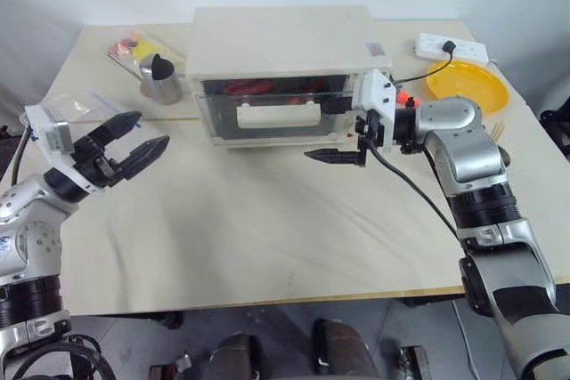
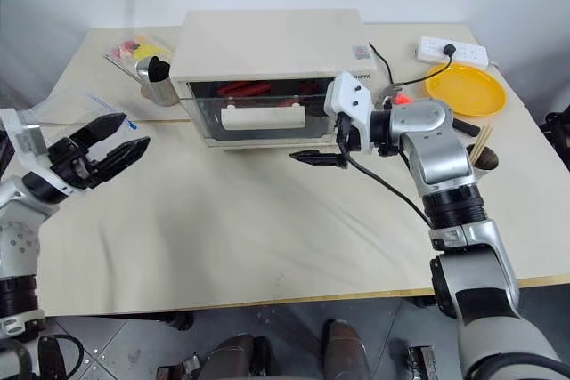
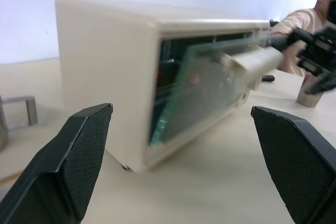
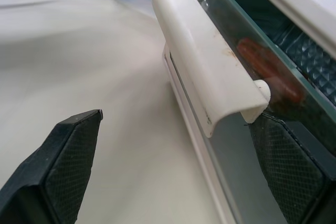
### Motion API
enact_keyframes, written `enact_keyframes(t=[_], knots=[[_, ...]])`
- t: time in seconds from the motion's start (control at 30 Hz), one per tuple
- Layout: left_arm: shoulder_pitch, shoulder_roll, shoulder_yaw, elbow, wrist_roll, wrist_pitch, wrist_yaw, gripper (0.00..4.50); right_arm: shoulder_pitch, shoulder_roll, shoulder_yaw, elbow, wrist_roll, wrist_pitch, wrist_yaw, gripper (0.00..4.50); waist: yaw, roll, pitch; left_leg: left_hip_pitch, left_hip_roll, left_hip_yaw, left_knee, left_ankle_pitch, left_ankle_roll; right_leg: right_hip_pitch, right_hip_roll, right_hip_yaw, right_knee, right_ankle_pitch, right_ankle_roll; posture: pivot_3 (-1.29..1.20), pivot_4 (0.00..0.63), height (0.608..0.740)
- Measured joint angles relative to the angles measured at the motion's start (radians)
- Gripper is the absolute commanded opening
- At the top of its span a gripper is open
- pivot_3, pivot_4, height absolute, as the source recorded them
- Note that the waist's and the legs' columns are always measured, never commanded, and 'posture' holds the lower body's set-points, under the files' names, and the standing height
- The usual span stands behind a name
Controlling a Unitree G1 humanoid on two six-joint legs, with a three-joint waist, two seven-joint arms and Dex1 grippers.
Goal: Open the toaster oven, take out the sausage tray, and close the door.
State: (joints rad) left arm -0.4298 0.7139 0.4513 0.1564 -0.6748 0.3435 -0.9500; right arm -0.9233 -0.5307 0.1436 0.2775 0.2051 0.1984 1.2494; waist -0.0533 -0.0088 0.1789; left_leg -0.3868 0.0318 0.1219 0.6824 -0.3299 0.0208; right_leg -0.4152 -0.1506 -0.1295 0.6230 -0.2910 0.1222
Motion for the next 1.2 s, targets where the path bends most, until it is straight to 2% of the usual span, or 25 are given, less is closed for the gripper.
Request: enact_keyframes(t=[0.13, 0.53, 0.77, 0.93, 1.13, 1.2], knots=[[-0.088, 0.008, -0.032, 0.099, 0.015, -0.011, -0.044, 3.66, 0.048, -0.014, -0.002, -0.064, 0.004, 0.008, 0.002, 4.50, -0.001, 0.000, 0.000, 0.000, 0.000, 0.001, 0.000, 0.000, 0.000, 0.000, 0.001, 0.000, 0.000, 0.000, 0.000, 0.00, 0.150, 0.740], [-0.332, -0.009, -0.193, 0.344, 0.102, -0.068, -0.249, 0.06, 0.092, -0.011, -0.004, -0.122, 0.003, 0.021, -0.024, 4.50, -0.005, 0.000, 0.000, 0.001, -0.001, 0.003, 0.001, 0.000, 0.000, 0.000, 0.002, 0.001, 0.000, 0.000, 0.000, 0.00, 0.150, 0.740], [-0.408, -0.057, -0.248, 0.454, 0.165, -0.117, -0.295, 0.02, 0.105, -0.009, -0.005, -0.144, 0.003, 0.033, -0.039, 4.50, -0.005, 0.000, 0.000, 0.001, -0.001, 0.003, 0.001, 0.000, 0.000, 0.000, 0.002, 0.001, 0.001, 0.000, 0.000, 0.00, 0.150, 0.740], [-0.479, -0.115, -0.304, 0.539, 0.223, -0.175, -0.329, 0.02, 0.132, -0.039, 0.011, -0.256, -0.013, 0.154, -0.086, 4.50, -0.005, 0.000, 0.000, 0.001, -0.001, 0.003, 0.002, 0.000, 0.000, 0.000, 0.002, 0.001, 0.001, 0.000, 0.000, 0.00, 0.150, 0.740], [-0.502, -0.129, -0.314, 0.609, 0.249, -0.204, -0.371, 0.02, 0.184, -0.187, 0.025, -0.443, -0.049, 0.289, -0.115, 4.50, 0.025, 0.000, 0.000, 0.001, -0.002, 0.002, 0.003, -0.001, 0.001, 0.001, 0.001, 0.000, 0.001, 0.000, 0.000, 0.00, 0.150, 0.740], [-0.503, -0.129, -0.313, 0.618, 0.252, -0.212, -0.377, 0.02, 0.186, -0.207, 0.033, -0.467, -0.070, 0.313, -0.127, 4.50, 0.033, -0.001, -0.001, 0.001, -0.002, 0.002, 0.004, -0.001, 0.001, 0.003, 0.001, -0.002, 0.000, 0.000, 0.000, 0.00, 0.150, 0.740]])
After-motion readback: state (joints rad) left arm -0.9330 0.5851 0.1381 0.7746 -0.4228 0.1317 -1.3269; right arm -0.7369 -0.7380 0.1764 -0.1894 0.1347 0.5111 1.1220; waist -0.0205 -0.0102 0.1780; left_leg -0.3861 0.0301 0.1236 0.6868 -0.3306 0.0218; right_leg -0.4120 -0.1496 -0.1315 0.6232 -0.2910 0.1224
